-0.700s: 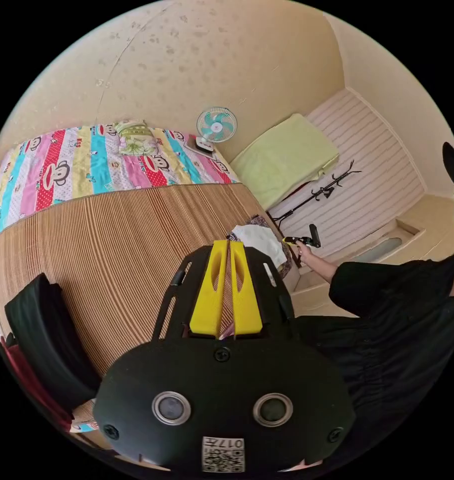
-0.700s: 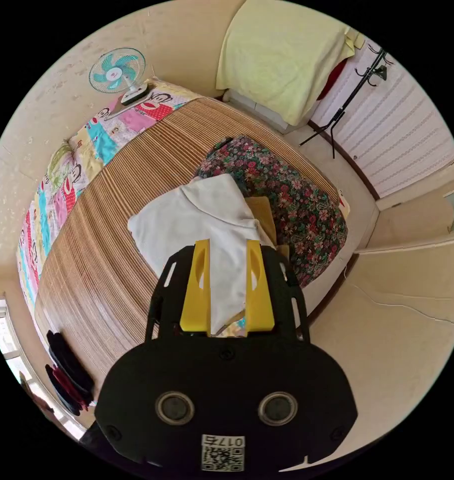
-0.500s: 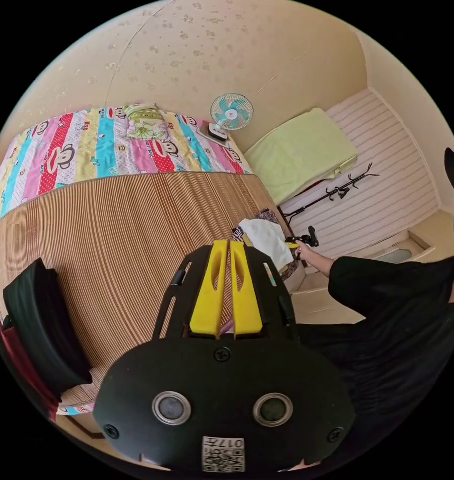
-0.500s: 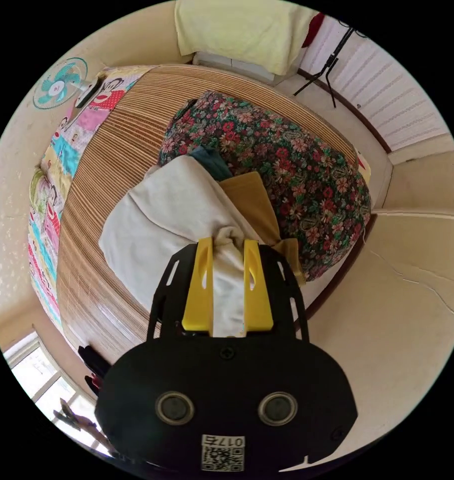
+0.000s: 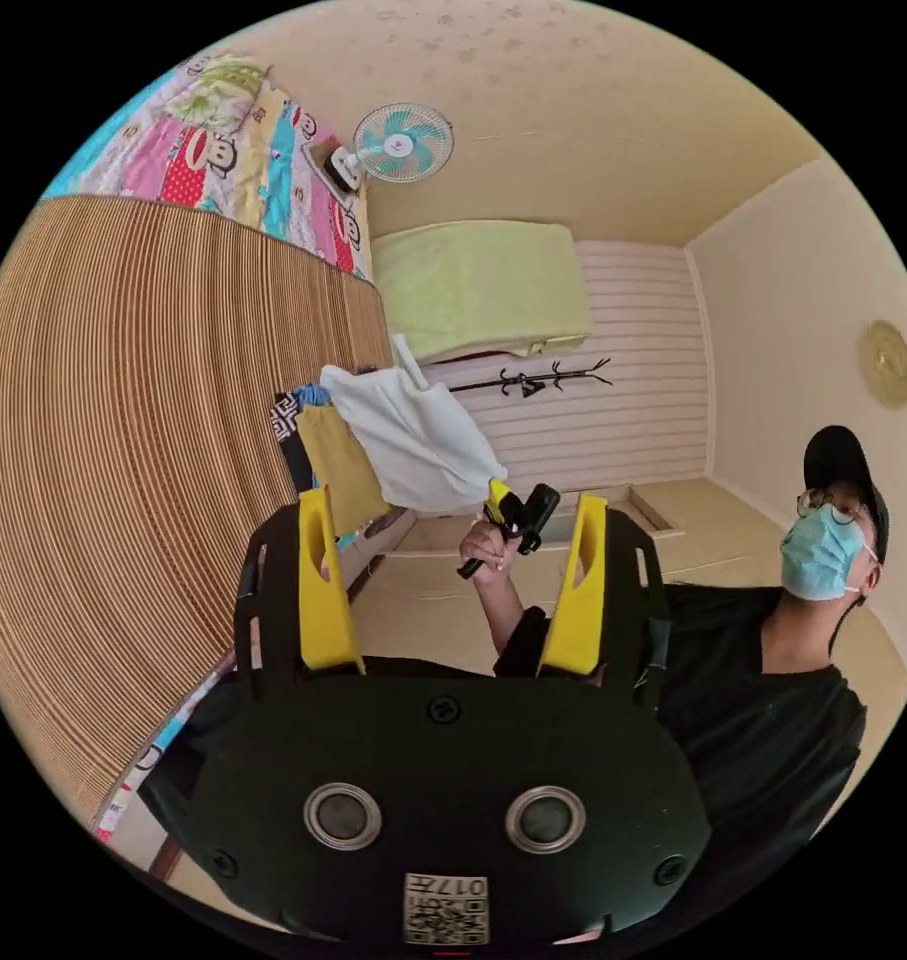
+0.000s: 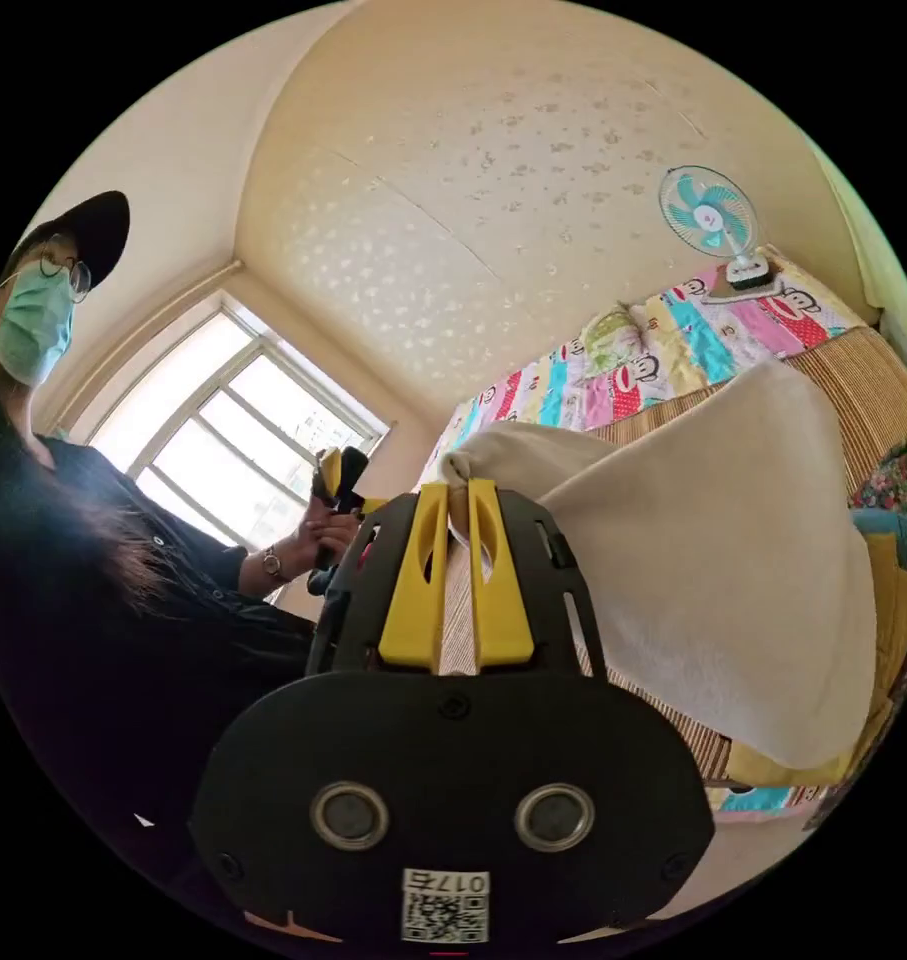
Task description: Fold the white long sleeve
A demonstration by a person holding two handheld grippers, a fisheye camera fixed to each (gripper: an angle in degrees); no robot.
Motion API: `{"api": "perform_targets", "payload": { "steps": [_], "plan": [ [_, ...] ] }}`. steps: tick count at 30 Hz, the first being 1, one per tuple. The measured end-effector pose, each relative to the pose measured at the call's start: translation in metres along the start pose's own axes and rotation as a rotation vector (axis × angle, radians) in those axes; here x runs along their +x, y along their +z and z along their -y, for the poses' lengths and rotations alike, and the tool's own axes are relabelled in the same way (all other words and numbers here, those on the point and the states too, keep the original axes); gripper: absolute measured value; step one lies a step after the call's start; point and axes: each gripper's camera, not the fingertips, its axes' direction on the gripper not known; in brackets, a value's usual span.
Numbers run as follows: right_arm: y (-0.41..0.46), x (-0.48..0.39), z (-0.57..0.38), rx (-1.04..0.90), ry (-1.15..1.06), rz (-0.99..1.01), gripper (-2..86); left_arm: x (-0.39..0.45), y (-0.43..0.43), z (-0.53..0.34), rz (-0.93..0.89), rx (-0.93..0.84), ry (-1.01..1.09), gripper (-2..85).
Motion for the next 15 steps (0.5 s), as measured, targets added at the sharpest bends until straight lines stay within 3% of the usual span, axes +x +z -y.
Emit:
{"api": "perform_targets", "payload": {
  "steps": [4, 6, 7, 10, 12, 15],
  "plan": [
    [0.022, -0.099, -0.007, -0.053, -0.271, 0.189, 3.4, -0.045, -0.023, -0.027, -0.251, 0.081, -0.250, 26.6],
    [0.044, -0.146, -0.024, -0.098, -0.378, 0.306, 3.6, -0.067, -0.045, -0.057, -0.463, 0.147, -0.305, 12.7],
    [0.050, -0.155, -0.029, -0.101, -0.381, 0.313, 3.7, -0.068, -0.053, -0.064, -0.481, 0.162, -0.298, 10.7],
    [0.077, -0.197, -0.054, -0.107, -0.401, 0.353, 4.5, -0.033, -0.108, -0.095, -0.363, 0.188, -0.062, 5.7],
    [0.089, -0.232, -0.076, -0.124, -0.491, 0.448, 5.0, 0.024, -0.150, -0.114, -0.293, 0.082, 0.223, 5.2],
    [0.093, -0.261, -0.100, -0.108, -0.538, 0.428, 5.3, 0.110, -0.207, -0.154, -0.372, 0.000, 0.614, 5.1]
  ]
}}
